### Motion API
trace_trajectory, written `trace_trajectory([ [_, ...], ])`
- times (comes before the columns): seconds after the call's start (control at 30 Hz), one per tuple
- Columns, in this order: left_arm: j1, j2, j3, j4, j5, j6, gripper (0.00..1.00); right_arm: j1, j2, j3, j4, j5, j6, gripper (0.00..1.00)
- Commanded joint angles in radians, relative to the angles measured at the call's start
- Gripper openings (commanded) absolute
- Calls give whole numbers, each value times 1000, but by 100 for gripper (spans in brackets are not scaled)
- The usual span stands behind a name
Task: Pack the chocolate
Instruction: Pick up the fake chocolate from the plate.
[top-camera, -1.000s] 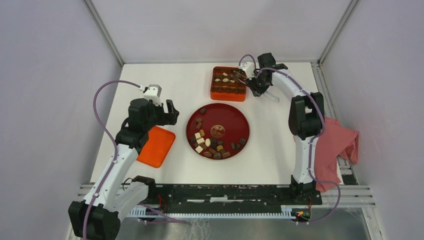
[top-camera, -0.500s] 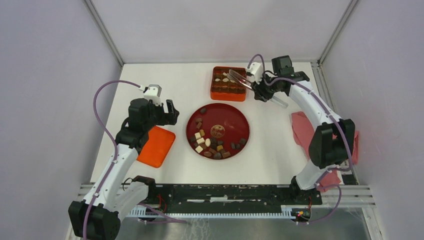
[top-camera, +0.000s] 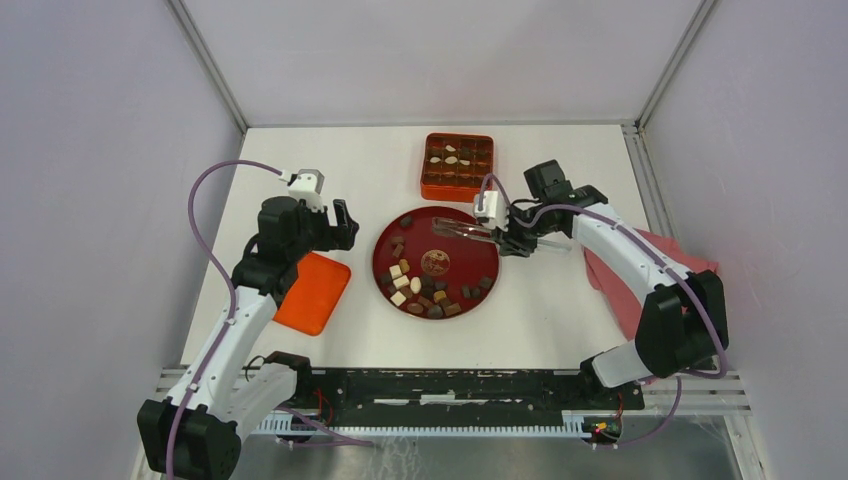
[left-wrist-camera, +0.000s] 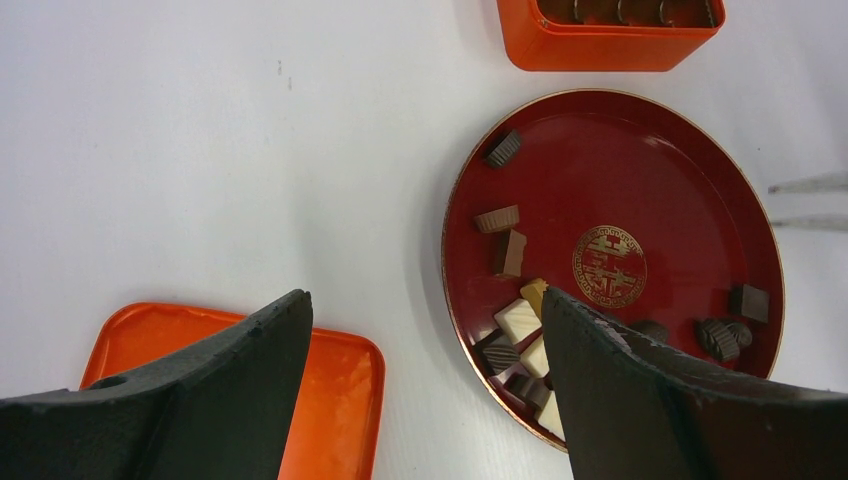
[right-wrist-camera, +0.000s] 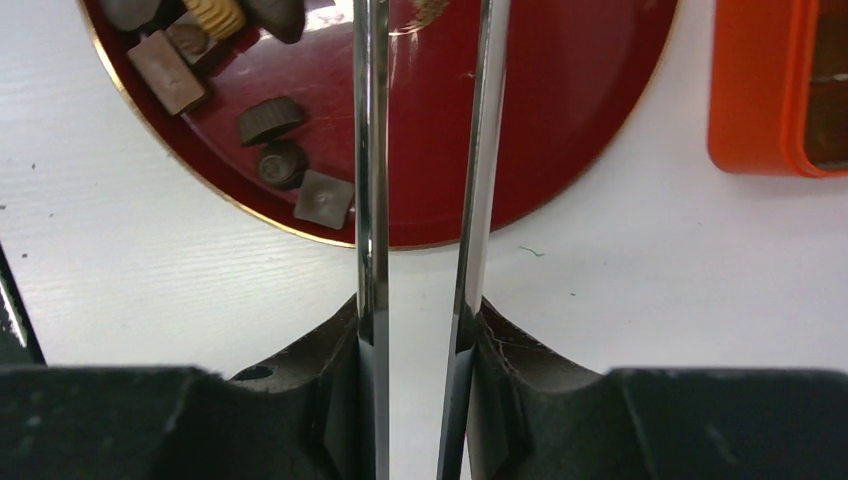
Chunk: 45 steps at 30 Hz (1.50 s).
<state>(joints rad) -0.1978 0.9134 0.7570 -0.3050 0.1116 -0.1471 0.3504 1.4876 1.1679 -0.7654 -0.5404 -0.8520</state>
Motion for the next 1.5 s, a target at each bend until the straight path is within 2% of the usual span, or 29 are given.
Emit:
trace_trajectory([
  [0.0,4,2,3,22,20,55,89,66,-67,-47,-36,19,-115,38],
  [0.33,3,-1,2,24,23,55,89,168,-78,-135,-97,134,-183,37],
  [0.63,5,2,4,23,28,54,89,246,-88,-193,-74,215,-155,38],
  [0.9,4,-6,1,21,22,55,89,303,-104,-199,-51,280,28,38],
  [1.1,4,-7,1,21,26,54,89,317,-144,-201,-76,204,164,39],
  [1.47,5,-8,-1,16,5,55,89,370,-147,-269,-64,213,238,39],
])
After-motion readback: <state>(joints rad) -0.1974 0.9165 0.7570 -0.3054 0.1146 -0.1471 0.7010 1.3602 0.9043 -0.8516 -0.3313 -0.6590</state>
